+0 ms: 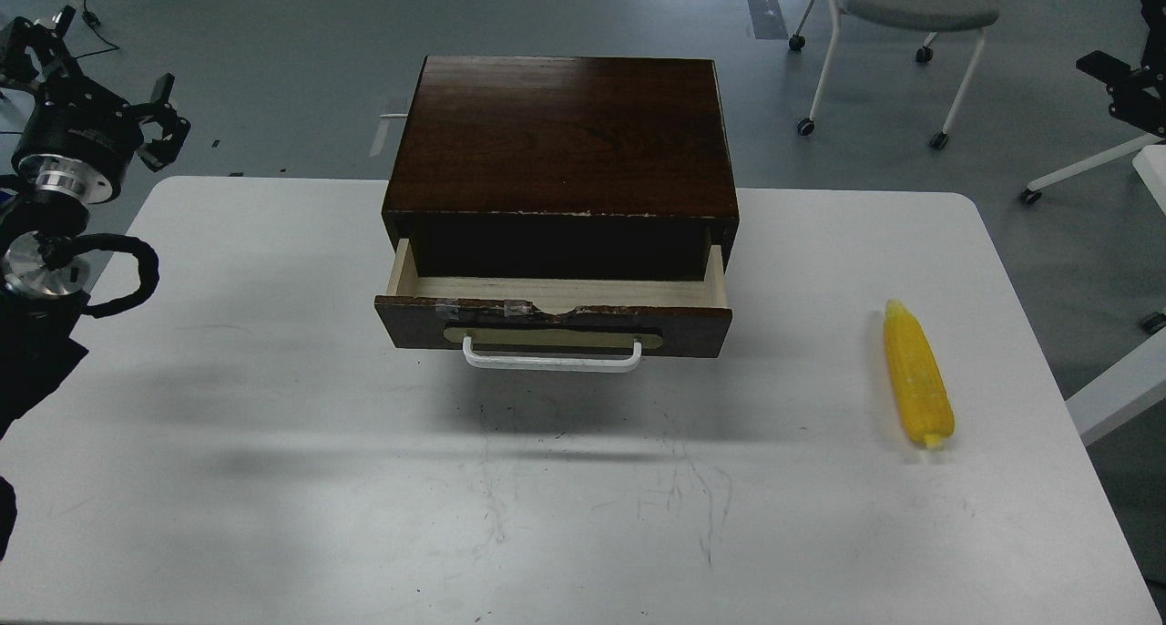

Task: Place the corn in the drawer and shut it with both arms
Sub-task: 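Move the right gripper toward the yellow corn cob on the table, then grasp the yellow corn cob with the right gripper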

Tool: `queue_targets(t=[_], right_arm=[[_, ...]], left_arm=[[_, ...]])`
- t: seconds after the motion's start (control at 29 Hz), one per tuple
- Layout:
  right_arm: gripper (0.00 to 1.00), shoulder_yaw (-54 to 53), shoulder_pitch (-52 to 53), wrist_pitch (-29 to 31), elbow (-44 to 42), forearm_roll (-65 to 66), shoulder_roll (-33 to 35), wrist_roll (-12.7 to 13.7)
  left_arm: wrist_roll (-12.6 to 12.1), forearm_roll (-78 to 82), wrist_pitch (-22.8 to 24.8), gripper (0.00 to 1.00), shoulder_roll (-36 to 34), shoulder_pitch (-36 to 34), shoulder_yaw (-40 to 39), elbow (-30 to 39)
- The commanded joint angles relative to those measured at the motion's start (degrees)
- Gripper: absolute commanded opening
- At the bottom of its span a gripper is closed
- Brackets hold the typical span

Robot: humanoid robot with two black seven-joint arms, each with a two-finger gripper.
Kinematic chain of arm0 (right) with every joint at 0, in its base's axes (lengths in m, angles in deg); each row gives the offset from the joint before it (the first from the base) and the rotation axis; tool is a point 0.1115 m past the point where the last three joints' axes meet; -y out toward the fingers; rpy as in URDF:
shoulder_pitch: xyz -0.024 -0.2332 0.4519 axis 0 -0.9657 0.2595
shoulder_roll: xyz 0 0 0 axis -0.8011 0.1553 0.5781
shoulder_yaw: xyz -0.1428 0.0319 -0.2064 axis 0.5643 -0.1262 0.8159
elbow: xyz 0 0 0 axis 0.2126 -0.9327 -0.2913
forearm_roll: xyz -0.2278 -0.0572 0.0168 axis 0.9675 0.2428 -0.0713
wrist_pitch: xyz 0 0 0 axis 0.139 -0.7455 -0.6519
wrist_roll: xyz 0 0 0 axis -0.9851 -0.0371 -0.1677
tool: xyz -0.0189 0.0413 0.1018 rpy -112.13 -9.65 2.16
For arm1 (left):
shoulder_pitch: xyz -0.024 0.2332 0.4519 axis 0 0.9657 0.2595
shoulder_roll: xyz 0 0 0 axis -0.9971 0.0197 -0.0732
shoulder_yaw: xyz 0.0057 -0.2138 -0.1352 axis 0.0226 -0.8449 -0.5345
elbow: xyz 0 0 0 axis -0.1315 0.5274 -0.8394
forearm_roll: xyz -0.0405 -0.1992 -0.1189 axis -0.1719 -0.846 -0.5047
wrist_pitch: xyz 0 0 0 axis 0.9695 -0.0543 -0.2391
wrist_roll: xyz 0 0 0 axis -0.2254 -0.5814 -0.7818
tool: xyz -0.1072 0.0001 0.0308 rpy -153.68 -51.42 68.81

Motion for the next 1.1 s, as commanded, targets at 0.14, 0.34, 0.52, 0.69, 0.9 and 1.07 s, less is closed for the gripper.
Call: queue_targets(t=[0.14,0.34,0.52,0.69,0.9,1.07], right_arm=[[1.0,3.7,-0.7,-0.2,7.0,22.1,1.4,1.3],[1.0,10.4,-3.3,-2.6,13.4,25.5,1.1,8.4],[1.0,10.9,-7.9,-4.2,15.6,26.0,-0.7,9.0],[0.99,11.0,-10.4,-6.3,15.3,26.1,-4.8,12.0],[0.89,11.1,-11.2,-6.5,13.6,26.1,-7.3,12.1],[0.86,11.1,-13.2,-6.5,11.7,26.0,-10.6,12.1]], left_arm=[[-1.6,-2.0,0.0,0.98,-3.3,6.9,-1.5,5.8],[-1.6,-2.8,0.0,0.98,-3.4,8.4,-1.7,5.5],[-1.6,-2.8,0.0,0.98,-3.8,9.3,-2.7,5.4],[-1.3,-2.8,0.0,0.98,-4.0,9.6,-2.7,5.2],[-0.5,-2.8,0.0,0.98,-4.2,10.1,-2.9,5.2],[0.8,-2.8,0.0,0.98,-4.4,10.8,-2.9,5.2]])
